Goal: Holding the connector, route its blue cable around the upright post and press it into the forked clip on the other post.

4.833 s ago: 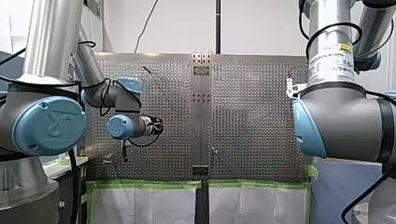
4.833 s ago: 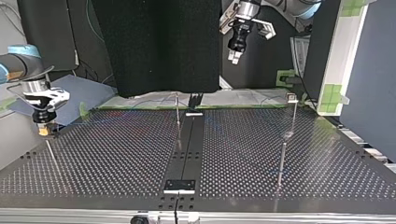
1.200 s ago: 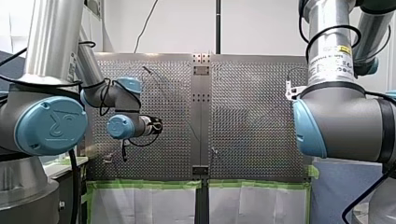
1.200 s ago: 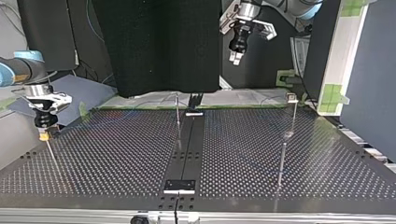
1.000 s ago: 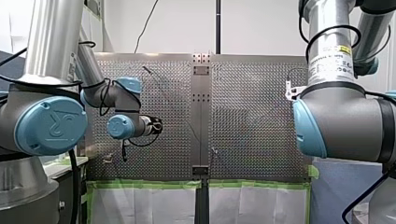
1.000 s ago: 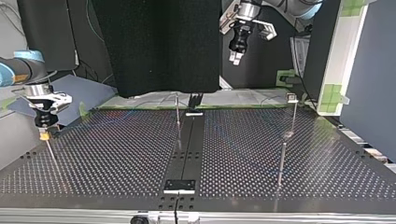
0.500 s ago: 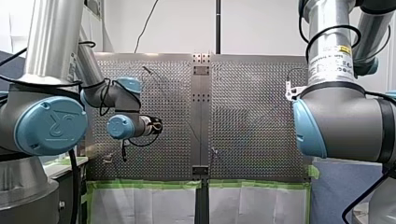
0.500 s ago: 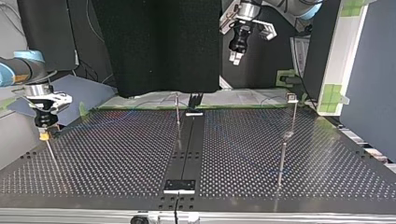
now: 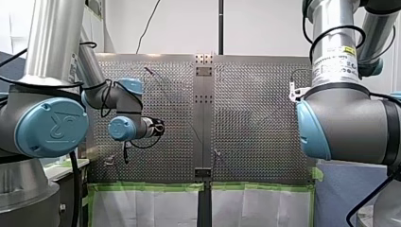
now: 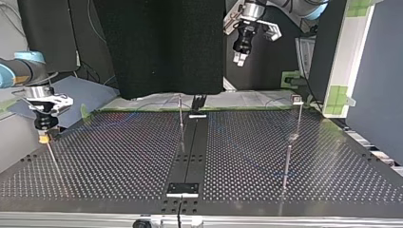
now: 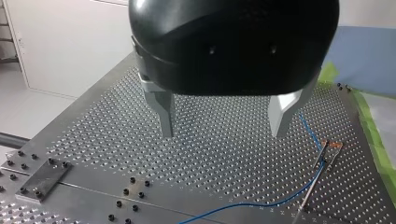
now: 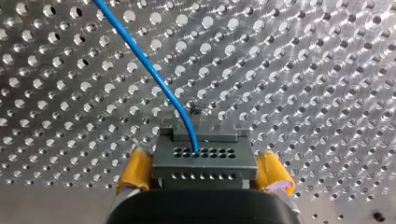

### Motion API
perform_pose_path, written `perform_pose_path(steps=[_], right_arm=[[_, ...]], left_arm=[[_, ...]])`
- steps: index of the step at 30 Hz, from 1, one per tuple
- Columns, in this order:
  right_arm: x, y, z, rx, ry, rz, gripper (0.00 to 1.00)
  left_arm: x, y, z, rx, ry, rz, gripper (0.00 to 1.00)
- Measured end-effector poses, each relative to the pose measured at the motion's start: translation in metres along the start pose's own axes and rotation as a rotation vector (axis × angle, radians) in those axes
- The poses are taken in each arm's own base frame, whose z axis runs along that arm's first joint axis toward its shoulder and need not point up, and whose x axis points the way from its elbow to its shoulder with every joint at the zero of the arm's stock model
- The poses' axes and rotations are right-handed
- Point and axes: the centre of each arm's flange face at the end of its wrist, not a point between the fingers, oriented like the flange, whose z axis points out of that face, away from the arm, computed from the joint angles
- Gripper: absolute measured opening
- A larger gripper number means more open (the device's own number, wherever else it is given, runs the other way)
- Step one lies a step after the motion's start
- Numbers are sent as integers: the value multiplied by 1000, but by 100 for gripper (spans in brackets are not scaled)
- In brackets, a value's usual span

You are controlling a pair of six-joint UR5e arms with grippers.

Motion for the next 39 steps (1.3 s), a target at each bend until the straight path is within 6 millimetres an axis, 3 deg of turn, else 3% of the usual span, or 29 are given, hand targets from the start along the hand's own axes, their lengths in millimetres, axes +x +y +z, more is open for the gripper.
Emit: perform_pose_path(steps=[39], right_arm=[[-5,16,-6,-156,-49,12,100]], left_arm=[[0,1,0,-3,0,0,100]])
